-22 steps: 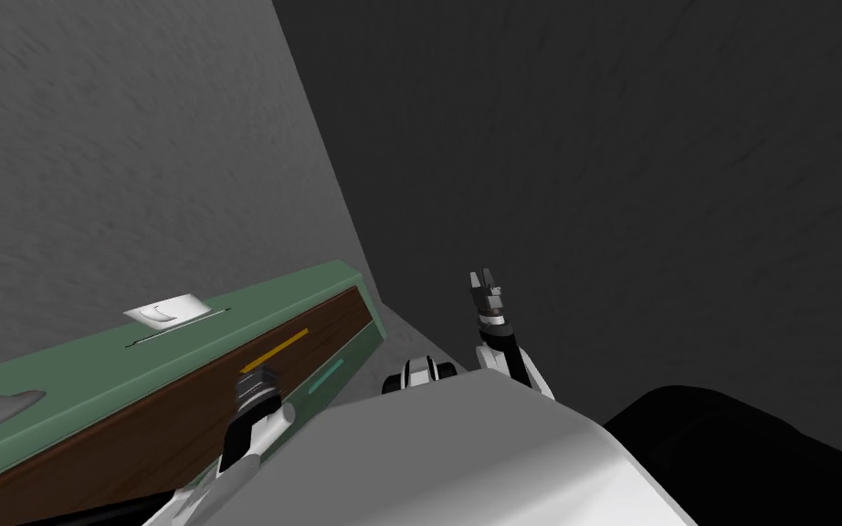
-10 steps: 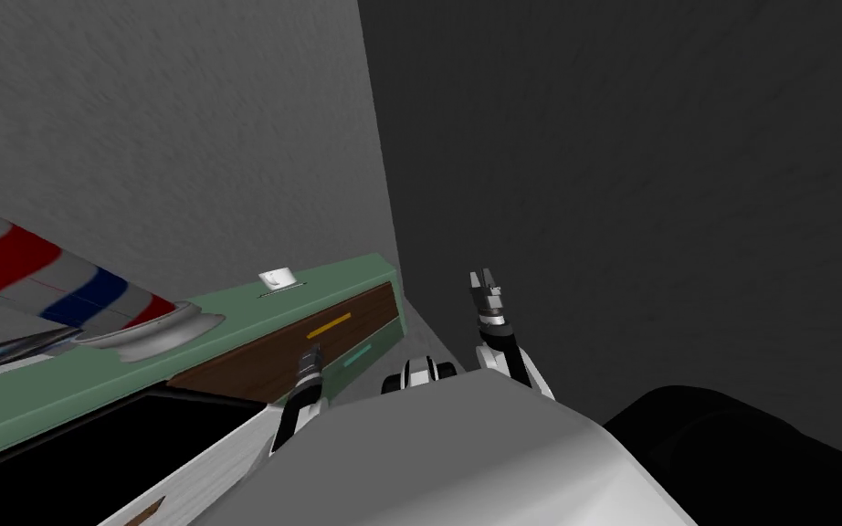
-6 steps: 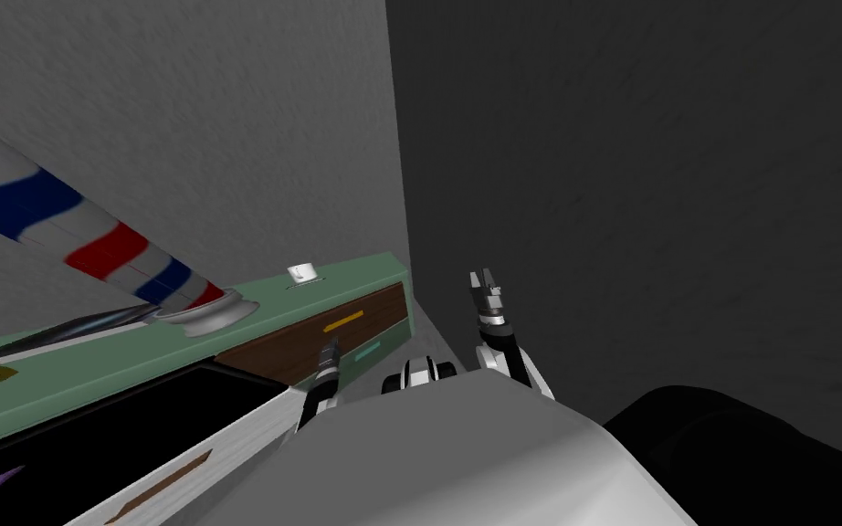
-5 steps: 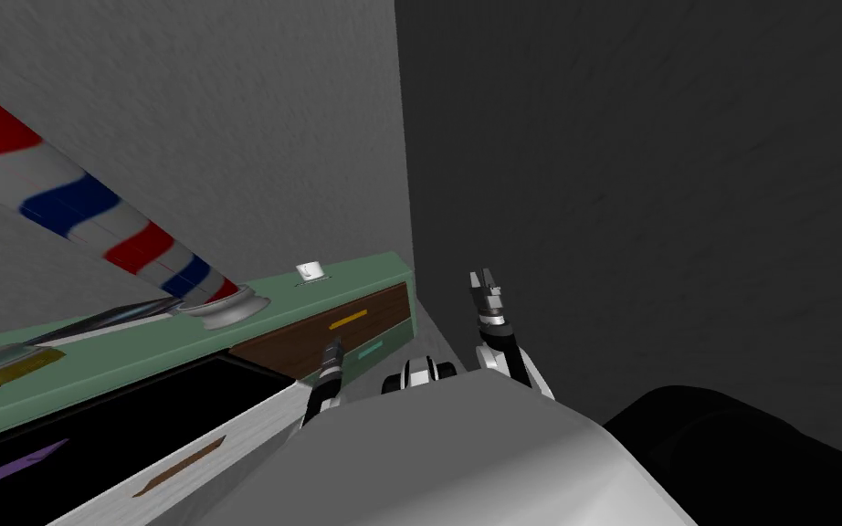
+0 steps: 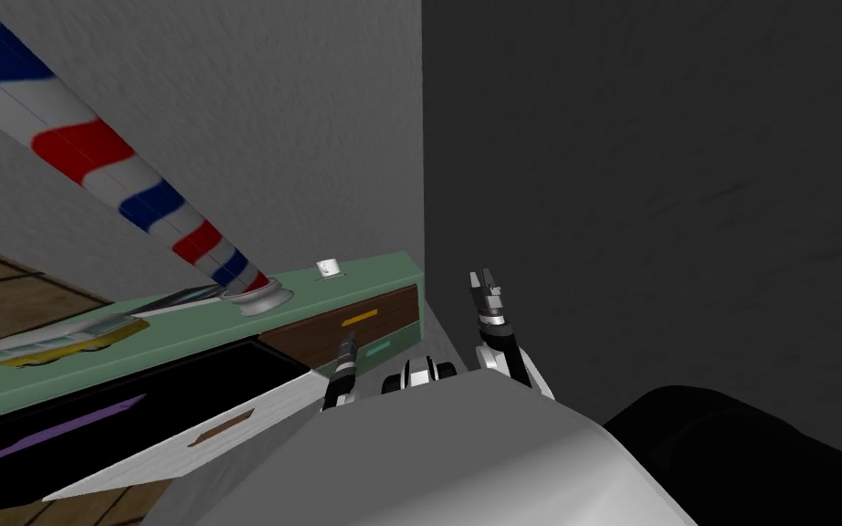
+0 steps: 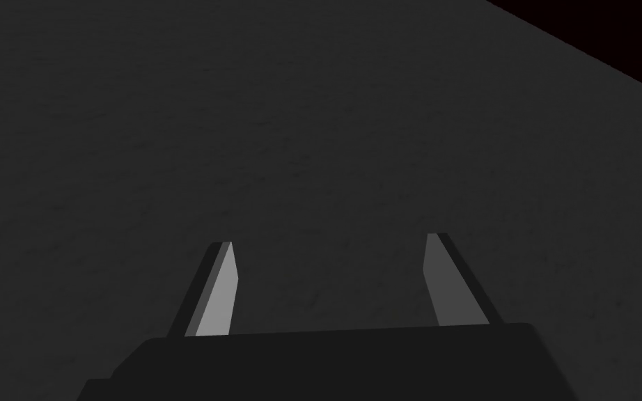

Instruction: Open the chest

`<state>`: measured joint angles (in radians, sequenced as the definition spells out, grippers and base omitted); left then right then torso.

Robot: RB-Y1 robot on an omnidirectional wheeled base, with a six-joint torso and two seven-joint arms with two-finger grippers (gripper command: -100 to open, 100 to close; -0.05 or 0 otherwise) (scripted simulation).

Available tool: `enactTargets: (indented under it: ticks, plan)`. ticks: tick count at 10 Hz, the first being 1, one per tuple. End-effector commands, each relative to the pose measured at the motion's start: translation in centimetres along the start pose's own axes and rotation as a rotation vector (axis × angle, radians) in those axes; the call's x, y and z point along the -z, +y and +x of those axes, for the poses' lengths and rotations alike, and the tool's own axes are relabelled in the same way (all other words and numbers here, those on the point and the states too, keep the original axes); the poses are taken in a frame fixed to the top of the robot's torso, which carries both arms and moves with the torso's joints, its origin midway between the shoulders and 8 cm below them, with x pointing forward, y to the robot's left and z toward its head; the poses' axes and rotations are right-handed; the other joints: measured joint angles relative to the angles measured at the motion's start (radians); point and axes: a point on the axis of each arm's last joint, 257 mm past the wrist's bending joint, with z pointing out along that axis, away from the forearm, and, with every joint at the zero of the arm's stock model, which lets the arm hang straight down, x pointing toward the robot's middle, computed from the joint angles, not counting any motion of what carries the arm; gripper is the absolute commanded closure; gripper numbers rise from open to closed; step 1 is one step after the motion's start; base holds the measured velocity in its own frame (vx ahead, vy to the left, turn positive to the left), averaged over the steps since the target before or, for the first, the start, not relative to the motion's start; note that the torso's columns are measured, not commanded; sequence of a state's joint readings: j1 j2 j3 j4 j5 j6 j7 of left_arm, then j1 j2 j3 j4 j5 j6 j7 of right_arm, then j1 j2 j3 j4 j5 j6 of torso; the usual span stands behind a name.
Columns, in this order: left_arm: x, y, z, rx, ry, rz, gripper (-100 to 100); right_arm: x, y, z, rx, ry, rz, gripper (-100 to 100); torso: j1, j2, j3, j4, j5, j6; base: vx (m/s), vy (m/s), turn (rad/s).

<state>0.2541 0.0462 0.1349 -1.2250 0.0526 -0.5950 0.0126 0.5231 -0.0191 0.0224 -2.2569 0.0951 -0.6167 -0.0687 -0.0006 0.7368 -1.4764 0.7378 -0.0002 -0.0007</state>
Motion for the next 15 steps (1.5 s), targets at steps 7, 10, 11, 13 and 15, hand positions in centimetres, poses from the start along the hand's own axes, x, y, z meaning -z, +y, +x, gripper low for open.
enactTargets:
  ticks: [7,10,11,13,15]
  plan:
    - [0.0,-3.3,3.3,-0.054,0.098,0.055,-100,0.0,0.0,0.0,0.0,0.0,0.0,0,0.001,0.004,0.002,0.001,0.0,0.001,0.037,0.01,0.108]
    - [-0.6,-3.7,1.7,-0.11,0.118,0.054,-100,0.0,0.0,0.0,0.0,0.0,0.0,0,0.0,0.001,0.0,0.0,0.0,0.001,-0.011,0.005,-0.001]
    - [-0.9,-3.8,1.4,-0.124,0.123,0.049,-100,0.0,0.0,0.0,0.0,0.0,0.0,0,0.001,0.001,0.0,0.0,0.0,0.001,-0.015,0.014,0.001]
    - [-1.4,-4.2,1.4,-0.122,0.123,0.04,-100,0.0,0.0,0.0,0.0,0.0,0.0,0,0.001,0.002,0.001,0.0,0.0,0.001,-0.029,0.023,-0.001]
    - [-1.8,-4.7,1.7,-0.112,0.12,0.035,-100,0.0,0.0,0.0,0.0,0.0,0.0,0,0.001,0.001,0.001,0.0,0.0,0.001,-0.026,0.026,0.0]
